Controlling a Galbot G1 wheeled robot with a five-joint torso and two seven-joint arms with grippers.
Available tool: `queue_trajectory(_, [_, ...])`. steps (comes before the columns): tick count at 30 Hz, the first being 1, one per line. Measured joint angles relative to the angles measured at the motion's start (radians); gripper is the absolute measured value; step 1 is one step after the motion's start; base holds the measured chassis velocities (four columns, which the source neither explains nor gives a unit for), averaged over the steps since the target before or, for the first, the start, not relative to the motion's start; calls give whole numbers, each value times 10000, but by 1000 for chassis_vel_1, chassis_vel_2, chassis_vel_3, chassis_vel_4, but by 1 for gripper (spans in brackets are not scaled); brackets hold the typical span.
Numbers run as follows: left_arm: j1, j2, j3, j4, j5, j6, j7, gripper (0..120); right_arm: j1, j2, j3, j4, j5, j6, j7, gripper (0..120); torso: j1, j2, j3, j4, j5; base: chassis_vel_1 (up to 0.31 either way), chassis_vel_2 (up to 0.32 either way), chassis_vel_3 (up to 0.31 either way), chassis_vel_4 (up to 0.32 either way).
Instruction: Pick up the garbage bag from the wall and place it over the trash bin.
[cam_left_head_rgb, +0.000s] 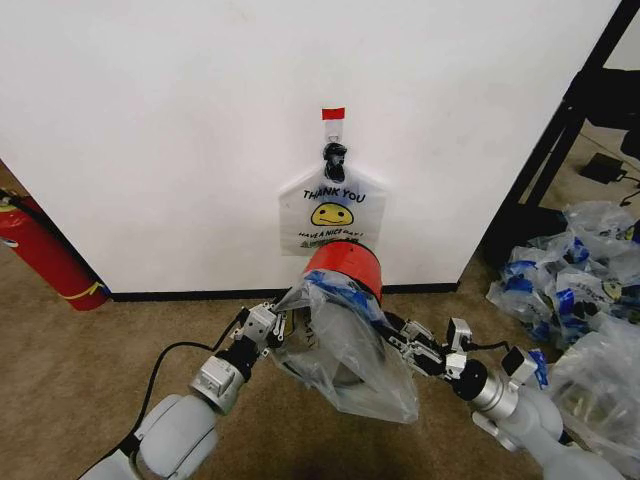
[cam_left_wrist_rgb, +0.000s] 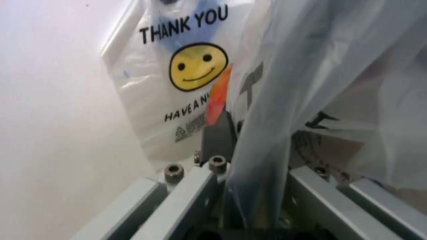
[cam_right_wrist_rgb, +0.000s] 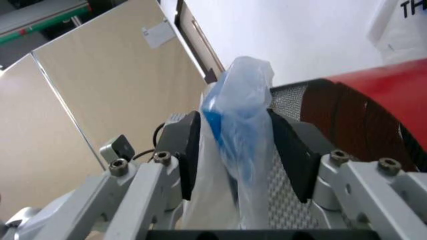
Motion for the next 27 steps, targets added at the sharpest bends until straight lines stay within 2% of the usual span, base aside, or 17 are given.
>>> queue_trajectory(4, [-2,0,8,3,-25,2,-26,0,-9,5,-3,-8,-5,18,0,34,0,0,0,0,0,0,0,0,0])
queue_trajectory(5, [-9,8,10,-9,-45,3,-32,0,-8,22,-6,-26,4,24,17,26,0,0,0,0,0,0,0,0,0])
queue_trajectory(6, [-9,8,10,-9,-45,3,-32,0,-8,22,-6,-26,4,24,17,26,0,0,0,0,0,0,0,0,0])
queue_trajectory(13, [4,-22,44,-85,-39,5,2,0,35,75,-79,-114,305,346,572,0,0,0,0,-1,0,0,0,0,0])
queue_trajectory(22, [52,-79,118,-101,28,-130,321,0,193,274,-371,-41,955,1276,2034,0,0,0,0,0,0,0,0,0,0])
queue_trajectory(27, [151,-78,163,-558,-215,-348,909,0,299,444,-489,-50,1051,1830,2752,0,0,0,-1,-1,1,0,0,0,0])
